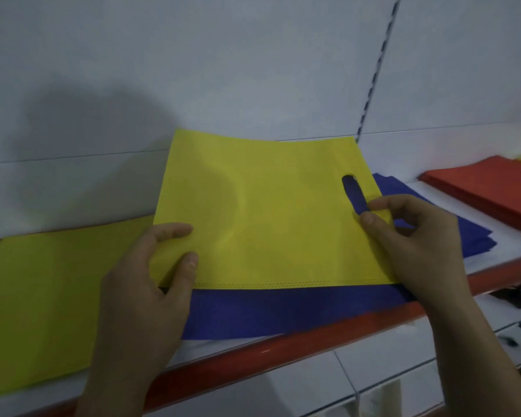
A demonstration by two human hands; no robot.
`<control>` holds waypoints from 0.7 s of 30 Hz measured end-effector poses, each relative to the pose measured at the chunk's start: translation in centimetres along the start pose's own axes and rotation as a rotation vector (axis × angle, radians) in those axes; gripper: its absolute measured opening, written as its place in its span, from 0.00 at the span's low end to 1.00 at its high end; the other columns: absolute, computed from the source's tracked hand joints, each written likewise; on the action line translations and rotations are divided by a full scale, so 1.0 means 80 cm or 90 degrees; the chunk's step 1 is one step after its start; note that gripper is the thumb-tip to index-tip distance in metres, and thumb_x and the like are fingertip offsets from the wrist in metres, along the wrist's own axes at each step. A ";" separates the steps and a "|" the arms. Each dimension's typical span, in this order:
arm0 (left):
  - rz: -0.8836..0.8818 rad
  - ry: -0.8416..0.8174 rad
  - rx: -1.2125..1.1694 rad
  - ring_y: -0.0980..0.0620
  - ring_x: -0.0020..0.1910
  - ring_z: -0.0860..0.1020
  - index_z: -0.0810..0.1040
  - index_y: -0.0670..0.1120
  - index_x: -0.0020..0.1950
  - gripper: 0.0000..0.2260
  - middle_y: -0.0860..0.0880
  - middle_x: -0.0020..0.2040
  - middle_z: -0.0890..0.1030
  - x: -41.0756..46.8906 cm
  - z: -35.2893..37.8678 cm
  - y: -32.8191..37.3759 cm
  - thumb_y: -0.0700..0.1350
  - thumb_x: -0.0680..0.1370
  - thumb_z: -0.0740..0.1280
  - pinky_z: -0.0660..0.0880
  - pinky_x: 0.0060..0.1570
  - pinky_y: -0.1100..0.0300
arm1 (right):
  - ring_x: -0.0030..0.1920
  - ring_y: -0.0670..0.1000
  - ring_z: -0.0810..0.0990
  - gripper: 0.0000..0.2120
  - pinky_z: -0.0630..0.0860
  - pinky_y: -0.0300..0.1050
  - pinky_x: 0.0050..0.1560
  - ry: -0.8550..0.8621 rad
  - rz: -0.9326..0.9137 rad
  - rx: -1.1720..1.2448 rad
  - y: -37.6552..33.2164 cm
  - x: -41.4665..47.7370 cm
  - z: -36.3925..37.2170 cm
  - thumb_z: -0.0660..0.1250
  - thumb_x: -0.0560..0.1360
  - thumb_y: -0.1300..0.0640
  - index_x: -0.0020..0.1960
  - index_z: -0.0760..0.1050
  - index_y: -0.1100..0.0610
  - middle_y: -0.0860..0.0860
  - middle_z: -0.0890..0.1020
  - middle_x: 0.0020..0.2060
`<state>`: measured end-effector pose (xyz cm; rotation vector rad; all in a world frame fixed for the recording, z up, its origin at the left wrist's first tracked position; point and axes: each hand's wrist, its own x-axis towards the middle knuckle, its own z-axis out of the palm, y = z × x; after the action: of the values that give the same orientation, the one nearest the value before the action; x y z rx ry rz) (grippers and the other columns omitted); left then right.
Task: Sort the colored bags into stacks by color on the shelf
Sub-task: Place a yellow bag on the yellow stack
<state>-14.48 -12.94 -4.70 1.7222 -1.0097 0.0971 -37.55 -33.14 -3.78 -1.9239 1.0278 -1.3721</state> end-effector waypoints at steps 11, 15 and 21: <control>-0.010 0.034 0.095 0.62 0.39 0.75 0.79 0.54 0.61 0.13 0.58 0.51 0.80 -0.018 0.172 0.086 0.43 0.77 0.69 0.66 0.35 0.68 | 0.57 0.46 0.82 0.17 0.81 0.53 0.54 -0.116 -0.017 0.019 0.129 0.114 -0.116 0.69 0.74 0.69 0.55 0.83 0.49 0.46 0.84 0.54; -0.030 -0.018 0.132 0.59 0.30 0.70 0.79 0.53 0.61 0.15 0.48 0.43 0.81 -0.021 0.203 0.103 0.42 0.76 0.70 0.65 0.35 0.70 | 0.50 0.46 0.83 0.20 0.78 0.49 0.48 -0.127 -0.008 -0.038 0.160 0.129 -0.120 0.64 0.74 0.69 0.53 0.82 0.46 0.45 0.84 0.53; -0.043 -0.068 0.211 0.45 0.49 0.77 0.78 0.51 0.61 0.14 0.50 0.69 0.75 -0.019 0.226 0.106 0.45 0.75 0.68 0.74 0.47 0.51 | 0.37 0.53 0.82 0.21 0.75 0.46 0.38 -0.108 -0.007 -0.103 0.184 0.135 -0.124 0.63 0.73 0.68 0.51 0.82 0.43 0.46 0.85 0.50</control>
<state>-28.29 -27.31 -6.57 2.0804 -1.0565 0.1366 -48.89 -50.30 -6.60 -2.1250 1.0744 -1.1380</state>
